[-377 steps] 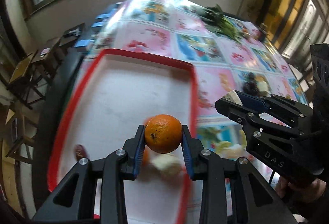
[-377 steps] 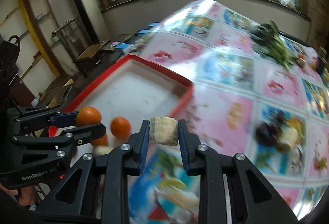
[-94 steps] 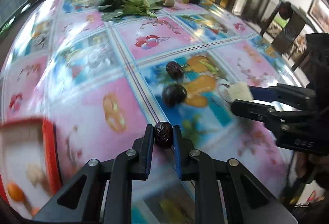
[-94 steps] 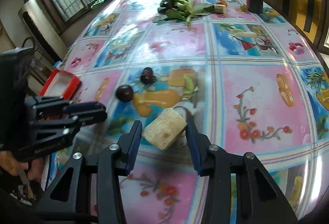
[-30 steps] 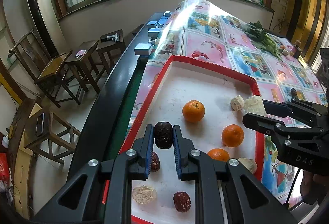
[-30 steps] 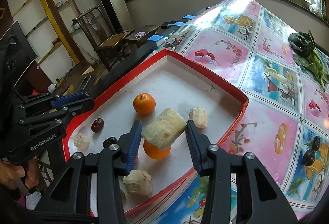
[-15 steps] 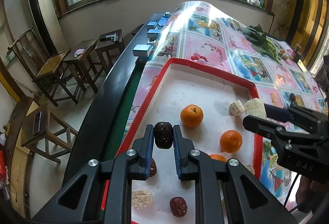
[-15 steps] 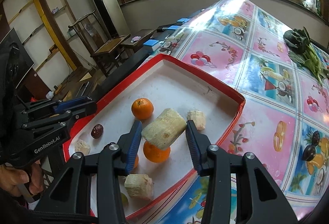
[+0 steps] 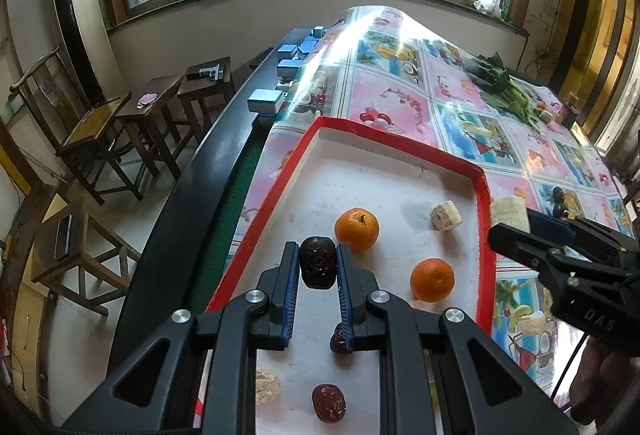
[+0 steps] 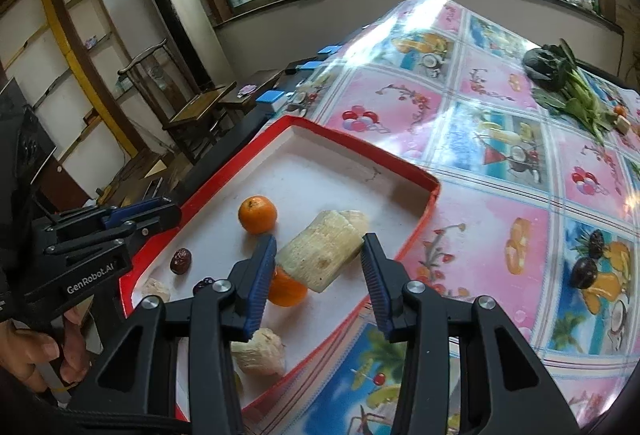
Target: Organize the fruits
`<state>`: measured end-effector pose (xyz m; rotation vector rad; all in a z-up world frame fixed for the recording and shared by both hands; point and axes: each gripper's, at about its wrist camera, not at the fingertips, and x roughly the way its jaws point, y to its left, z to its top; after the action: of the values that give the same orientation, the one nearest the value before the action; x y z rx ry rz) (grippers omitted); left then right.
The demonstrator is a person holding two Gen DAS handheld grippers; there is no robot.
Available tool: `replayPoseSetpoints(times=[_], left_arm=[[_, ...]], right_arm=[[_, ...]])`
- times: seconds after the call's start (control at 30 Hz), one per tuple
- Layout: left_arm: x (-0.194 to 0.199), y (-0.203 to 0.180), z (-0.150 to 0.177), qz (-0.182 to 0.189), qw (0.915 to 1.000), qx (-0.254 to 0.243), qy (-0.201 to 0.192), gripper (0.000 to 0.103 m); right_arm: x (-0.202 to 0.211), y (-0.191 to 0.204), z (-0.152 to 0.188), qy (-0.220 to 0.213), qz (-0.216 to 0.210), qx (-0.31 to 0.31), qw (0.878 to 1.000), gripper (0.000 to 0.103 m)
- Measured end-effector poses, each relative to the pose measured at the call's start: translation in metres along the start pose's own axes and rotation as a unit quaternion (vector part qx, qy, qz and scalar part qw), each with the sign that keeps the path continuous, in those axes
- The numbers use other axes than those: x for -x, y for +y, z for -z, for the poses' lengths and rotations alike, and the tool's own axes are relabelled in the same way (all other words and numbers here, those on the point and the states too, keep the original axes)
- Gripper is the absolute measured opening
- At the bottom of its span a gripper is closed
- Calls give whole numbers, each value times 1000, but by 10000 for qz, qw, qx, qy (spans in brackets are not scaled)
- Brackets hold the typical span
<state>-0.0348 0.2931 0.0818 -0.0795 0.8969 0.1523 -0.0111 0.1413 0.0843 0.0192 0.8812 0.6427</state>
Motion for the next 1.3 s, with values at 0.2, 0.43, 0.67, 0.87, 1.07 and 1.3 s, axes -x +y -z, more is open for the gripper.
replayPoseSetpoints(times=[0.2, 0.43, 0.67, 0.87, 1.07, 1.3], left_arm=[[-1, -3, -1, 65, 10000, -54, -26, 17], [-5, -2, -2, 3, 10000, -31, 10, 17], [-23, 4, -6, -100, 9996, 95, 235, 17], [-33, 9, -11, -278, 9991, 142, 299, 17], [-40, 12, -13, -329, 9987, 170, 359, 17], [-46, 12, -13, -342, 9983, 154, 451, 17]], right_arm=[[6, -4, 1, -70, 83, -94, 9999, 45], [2, -2, -1, -10, 118, -45, 9999, 45], [-24, 8, -16, 167, 74, 130, 9997, 45], [-43, 19, -30, 252, 88, 182, 9995, 45], [-55, 22, -31, 393, 139, 187, 9990, 45], [-63, 20, -31, 494, 151, 176, 9985, 45]])
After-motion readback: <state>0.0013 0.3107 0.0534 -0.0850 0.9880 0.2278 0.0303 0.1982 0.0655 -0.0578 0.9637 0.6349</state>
